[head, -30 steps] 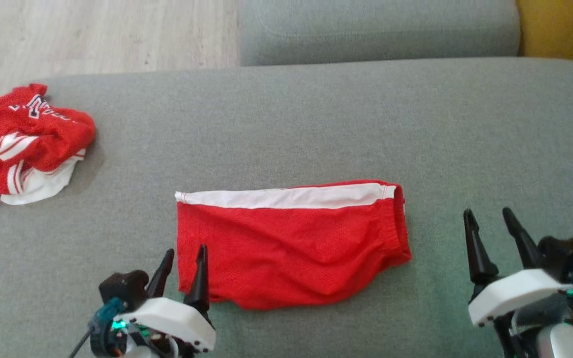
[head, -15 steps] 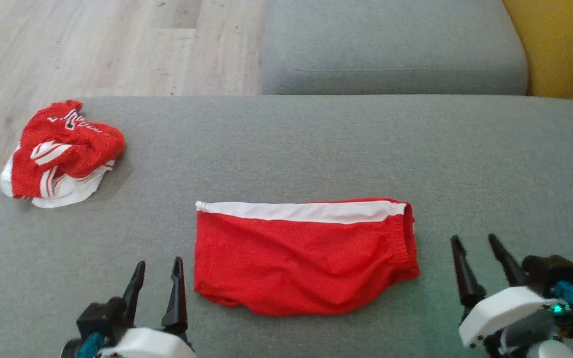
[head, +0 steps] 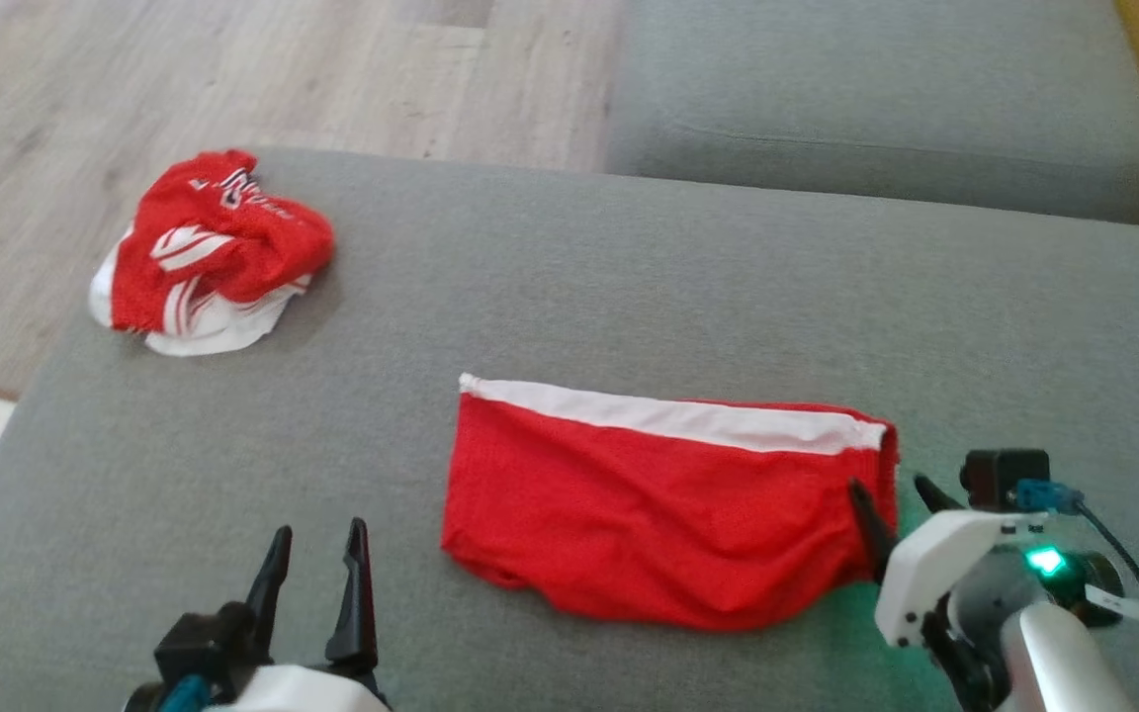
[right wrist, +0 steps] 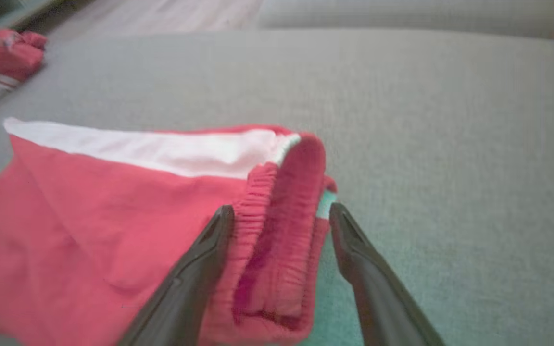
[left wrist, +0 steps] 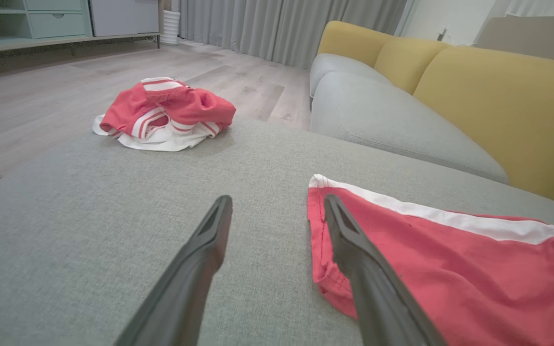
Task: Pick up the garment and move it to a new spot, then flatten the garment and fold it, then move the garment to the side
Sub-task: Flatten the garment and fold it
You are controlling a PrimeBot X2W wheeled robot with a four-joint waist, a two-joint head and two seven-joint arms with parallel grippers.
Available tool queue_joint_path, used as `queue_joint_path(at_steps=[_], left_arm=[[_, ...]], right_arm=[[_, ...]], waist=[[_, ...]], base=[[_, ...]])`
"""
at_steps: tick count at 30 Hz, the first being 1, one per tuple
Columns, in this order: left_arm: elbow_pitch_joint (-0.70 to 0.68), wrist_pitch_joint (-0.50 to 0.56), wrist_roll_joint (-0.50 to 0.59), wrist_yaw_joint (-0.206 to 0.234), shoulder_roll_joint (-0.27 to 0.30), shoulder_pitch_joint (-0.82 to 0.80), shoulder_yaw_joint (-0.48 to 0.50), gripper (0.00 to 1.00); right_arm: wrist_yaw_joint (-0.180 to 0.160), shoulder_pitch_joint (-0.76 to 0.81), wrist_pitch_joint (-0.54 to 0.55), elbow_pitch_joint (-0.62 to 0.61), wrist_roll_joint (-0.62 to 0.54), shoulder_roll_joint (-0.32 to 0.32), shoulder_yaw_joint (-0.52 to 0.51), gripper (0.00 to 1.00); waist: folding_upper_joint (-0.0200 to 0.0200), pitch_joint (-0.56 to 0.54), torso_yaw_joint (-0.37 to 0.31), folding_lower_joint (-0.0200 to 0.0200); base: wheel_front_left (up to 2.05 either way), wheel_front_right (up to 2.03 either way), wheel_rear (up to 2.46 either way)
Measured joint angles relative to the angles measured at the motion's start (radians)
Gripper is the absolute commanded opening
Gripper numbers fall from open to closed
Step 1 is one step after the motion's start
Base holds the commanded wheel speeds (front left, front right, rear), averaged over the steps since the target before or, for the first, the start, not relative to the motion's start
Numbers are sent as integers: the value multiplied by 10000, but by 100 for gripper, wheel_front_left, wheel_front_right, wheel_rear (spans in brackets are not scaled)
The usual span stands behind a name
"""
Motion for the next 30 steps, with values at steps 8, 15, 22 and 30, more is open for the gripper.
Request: queue_joint_path(at_steps=[8, 15, 22, 30], left_arm=[[13, -6, 2, 0, -50, -3, -113, 100], [27, -138, 2, 10, -98, -10, -102, 100], [12, -224, 2, 79, -105, -11, -109, 100], [15, -330, 2, 59, -301, -57, -159, 100]], right_arm=[[0, -213, 339, 1670, -96, -2, -669, 100], [0, -879, 663, 2347, 963, -15, -625, 0], [2, -1200, 1298, 2138, 1317, -2, -851, 0], [2, -1206, 2725, 928, 1300, -1360, -1927, 0]], waist=[[0, 177, 532, 0], [0, 307, 630, 0], [0, 307, 189, 0], [0, 457, -316, 0]], base=[[0, 0, 0], [0, 0, 0], [0, 0, 0], [0, 0, 0]])
